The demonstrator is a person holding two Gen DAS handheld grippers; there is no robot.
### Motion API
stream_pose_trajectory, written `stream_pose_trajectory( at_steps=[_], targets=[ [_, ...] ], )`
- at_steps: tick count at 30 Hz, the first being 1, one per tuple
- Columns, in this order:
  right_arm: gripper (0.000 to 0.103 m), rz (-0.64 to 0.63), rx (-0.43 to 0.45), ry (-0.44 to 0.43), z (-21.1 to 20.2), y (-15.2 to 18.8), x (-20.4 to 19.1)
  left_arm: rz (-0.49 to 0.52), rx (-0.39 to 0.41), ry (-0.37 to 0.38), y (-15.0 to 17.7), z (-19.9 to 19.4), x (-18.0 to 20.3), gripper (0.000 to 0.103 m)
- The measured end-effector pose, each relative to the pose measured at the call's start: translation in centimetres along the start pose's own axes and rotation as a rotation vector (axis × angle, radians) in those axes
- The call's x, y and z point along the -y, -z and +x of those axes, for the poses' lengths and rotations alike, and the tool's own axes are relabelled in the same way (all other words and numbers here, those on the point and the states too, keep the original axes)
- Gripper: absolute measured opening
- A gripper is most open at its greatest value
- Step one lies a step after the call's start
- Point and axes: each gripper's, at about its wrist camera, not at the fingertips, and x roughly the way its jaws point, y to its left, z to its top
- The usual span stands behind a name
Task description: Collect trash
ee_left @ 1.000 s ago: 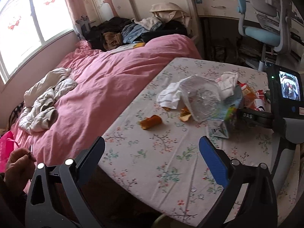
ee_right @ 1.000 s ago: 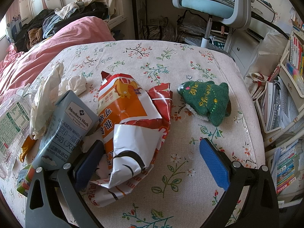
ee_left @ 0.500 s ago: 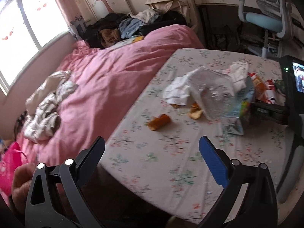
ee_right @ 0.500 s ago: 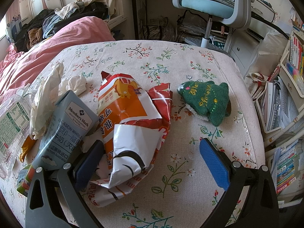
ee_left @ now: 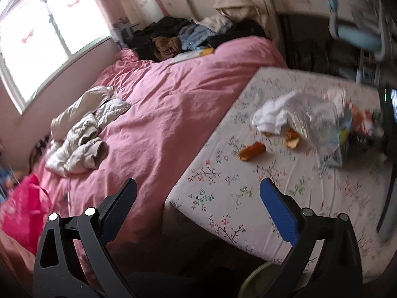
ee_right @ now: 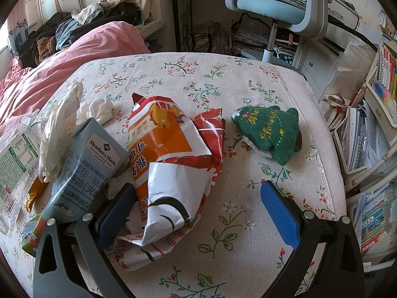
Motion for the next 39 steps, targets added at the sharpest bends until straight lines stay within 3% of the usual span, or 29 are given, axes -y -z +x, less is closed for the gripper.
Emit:
stream_pose_trajectory(
  at_steps=[8, 13, 21, 28, 32, 36, 39],
  targets=[
    [0.096, 0.0, 0.0, 0.0, 0.0, 0.0, 0.0, -0.232, 0.056, 0.104, 1.1, 0.0, -3.9, 0.096],
    [0.096, 0.0, 0.0, 0.0, 0.0, 0.0, 0.0, -0.24, 0.043, 0.146, 1.3, 0.6, -3.7, 0.096],
    [0.096, 0.0, 0.0, 0.0, 0.0, 0.0, 0.0, -0.174, 0.012, 0.031, 1.0, 0.6, -3.1, 0.096],
    [0.096, 0.0, 0.0, 0.0, 0.0, 0.0, 0.1, -0.212, 0.056, 0.087, 1.0, -0.1, -3.6, 0.096],
    [0.096, 0.0, 0.0, 0.0, 0.1, 0.0, 0.0, -0.268, 0.11, 0.222, 1.1, -0.4, -4.0, 0.096],
    [0.096, 0.0, 0.0, 0.0, 0.1, 0.0, 0.0, -0.231, 0.087, 0.23, 1.2, 0.1, -3.2, 0.096],
    [0.096, 0.0, 0.0, 0.0, 0.1, 0.0, -0.1, -0.259, 0.074, 0.247, 1.3, 0.5, -3.2, 0.096]
  ],
)
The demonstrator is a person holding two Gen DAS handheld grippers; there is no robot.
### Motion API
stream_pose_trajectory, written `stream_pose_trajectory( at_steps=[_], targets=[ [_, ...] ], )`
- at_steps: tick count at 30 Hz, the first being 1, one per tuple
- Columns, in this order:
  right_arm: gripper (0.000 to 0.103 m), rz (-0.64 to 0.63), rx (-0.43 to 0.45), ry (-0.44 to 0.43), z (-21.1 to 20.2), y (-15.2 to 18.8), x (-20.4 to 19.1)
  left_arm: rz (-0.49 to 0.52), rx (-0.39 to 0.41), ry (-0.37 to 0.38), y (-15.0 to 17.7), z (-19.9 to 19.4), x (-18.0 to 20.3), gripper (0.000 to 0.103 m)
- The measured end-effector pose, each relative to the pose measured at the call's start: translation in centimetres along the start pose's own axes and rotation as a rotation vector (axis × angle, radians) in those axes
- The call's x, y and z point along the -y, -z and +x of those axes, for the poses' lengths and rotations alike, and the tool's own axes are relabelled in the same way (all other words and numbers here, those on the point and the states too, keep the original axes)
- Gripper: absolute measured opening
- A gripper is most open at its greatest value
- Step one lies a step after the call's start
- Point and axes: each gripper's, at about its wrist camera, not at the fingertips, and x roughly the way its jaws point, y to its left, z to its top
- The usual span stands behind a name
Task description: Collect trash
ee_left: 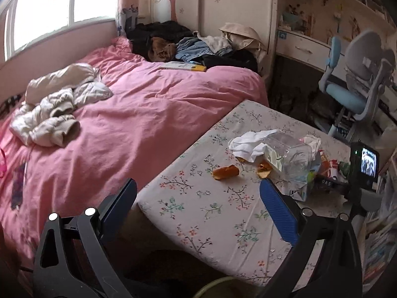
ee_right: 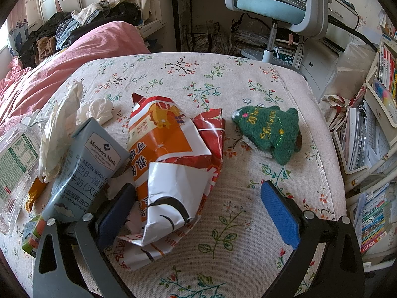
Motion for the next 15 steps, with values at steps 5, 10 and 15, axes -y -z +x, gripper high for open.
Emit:
stream_pose_trajectory(
  at_steps=[5, 10, 15],
  targets=[
    [0.096, 0.0, 0.0, 0.0, 0.0, 0.0, 0.0, -0.046, -0.028, -0.009, 0.2, 0.5, -0.7, 0.097],
    [0.096, 0.0, 0.0, 0.0, 0.0, 0.0, 0.0, -0.039, -0.042, -0.002, 0.3, 0.8, -0.7, 0.097],
    [0.096, 0.0, 0.0, 0.0, 0.0, 0.0, 0.0, -0.02, -0.1, 0.071, 0.2, 3.2, 0.5, 0.096]
  ],
)
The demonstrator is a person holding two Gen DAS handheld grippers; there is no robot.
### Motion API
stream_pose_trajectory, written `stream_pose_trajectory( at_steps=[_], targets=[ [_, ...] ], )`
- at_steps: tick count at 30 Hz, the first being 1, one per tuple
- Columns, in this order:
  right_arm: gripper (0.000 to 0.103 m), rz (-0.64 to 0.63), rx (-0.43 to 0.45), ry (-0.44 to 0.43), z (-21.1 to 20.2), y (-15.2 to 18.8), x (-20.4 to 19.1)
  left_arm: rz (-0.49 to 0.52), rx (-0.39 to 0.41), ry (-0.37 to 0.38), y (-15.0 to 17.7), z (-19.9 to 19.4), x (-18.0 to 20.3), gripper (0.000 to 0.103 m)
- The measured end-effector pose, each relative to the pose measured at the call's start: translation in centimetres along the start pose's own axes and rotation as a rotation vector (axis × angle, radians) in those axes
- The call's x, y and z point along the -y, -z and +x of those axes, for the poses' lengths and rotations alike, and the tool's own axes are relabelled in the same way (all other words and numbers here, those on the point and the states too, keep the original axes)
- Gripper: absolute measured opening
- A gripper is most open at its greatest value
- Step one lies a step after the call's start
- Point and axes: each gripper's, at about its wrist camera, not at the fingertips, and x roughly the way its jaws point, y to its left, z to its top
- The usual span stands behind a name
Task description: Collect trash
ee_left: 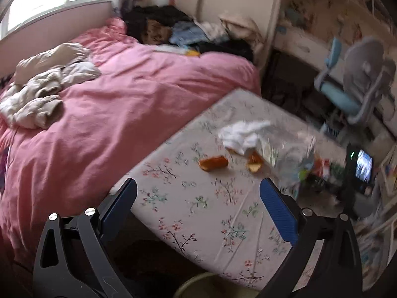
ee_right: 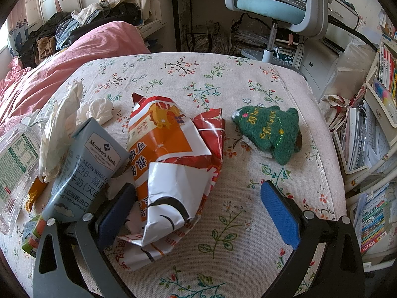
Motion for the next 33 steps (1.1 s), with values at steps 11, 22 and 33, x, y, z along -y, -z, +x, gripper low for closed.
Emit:
stream_pose_trajectory(
  at_steps=[11, 22, 33],
  targets=[
    [0.096, 0.0, 0.0, 0.0, 0.0, 0.0, 0.1, 0.182, -0.101, 0.167, -0.3, 4.3, 4.9, 0.096],
    [0.096, 0.0, 0.0, 0.001, 0.1, -0.1, -0.1, 0.165, 0.014, 0.266, -1.5, 1.2, 5.3, 0.096],
    [0.096, 0.0, 0.0, 0.001, 0.1, -0.1, -0.1, 0.16, 0.036, 0.341, -1.1, 1.3, 6.5, 0.096]
  ],
)
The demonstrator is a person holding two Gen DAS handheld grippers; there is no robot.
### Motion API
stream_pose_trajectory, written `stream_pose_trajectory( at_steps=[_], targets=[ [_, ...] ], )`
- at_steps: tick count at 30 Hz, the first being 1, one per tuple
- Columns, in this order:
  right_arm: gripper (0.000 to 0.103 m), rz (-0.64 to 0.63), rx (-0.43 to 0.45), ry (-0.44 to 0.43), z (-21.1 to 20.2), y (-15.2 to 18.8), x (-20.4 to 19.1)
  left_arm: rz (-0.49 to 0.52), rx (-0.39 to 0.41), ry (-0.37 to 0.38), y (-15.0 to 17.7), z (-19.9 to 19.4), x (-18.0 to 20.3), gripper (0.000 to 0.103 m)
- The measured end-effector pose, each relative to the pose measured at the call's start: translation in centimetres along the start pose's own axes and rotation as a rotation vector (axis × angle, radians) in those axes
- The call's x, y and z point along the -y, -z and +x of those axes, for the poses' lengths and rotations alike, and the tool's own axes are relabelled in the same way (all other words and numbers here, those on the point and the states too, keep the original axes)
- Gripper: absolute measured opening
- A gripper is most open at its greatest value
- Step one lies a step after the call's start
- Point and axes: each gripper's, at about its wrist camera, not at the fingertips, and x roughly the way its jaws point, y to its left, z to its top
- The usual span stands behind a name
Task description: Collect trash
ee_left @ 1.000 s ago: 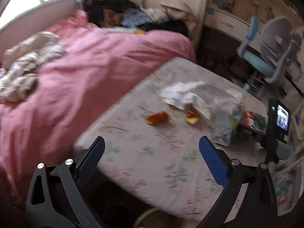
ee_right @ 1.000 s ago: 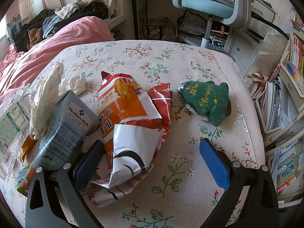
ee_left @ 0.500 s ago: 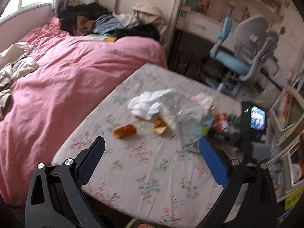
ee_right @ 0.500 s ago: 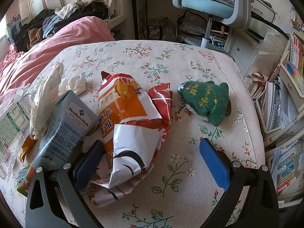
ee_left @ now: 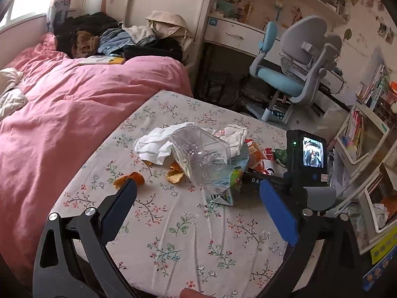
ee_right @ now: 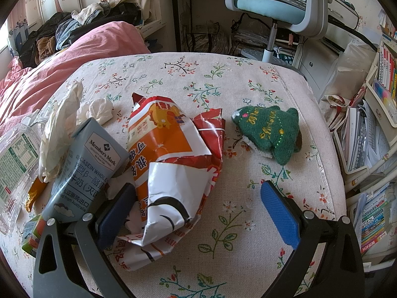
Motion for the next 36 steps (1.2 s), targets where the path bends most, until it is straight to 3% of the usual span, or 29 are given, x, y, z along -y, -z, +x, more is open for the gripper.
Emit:
stream_pose_trajectory(
  at_steps=[22, 25, 36],
  targets=[
    [0.096, 0.0, 0.0, 0.0, 0.1, 0.0, 0.0, -0.025, 0.036, 0.036, 0.6, -0.5, -0.5, 0.096],
    [0.096, 0.0, 0.0, 0.0, 0.1, -0.1, -0.1, -0.046, 0.01, 0.059, 0.4, -0.2, -1.0, 0.096],
    [0.096, 0.0, 0.0, 0.001, 0.1, -0.1, -0.1, -0.056, 0.016, 0.002, 0.3, -0.9, -1.4, 0.096]
  ],
)
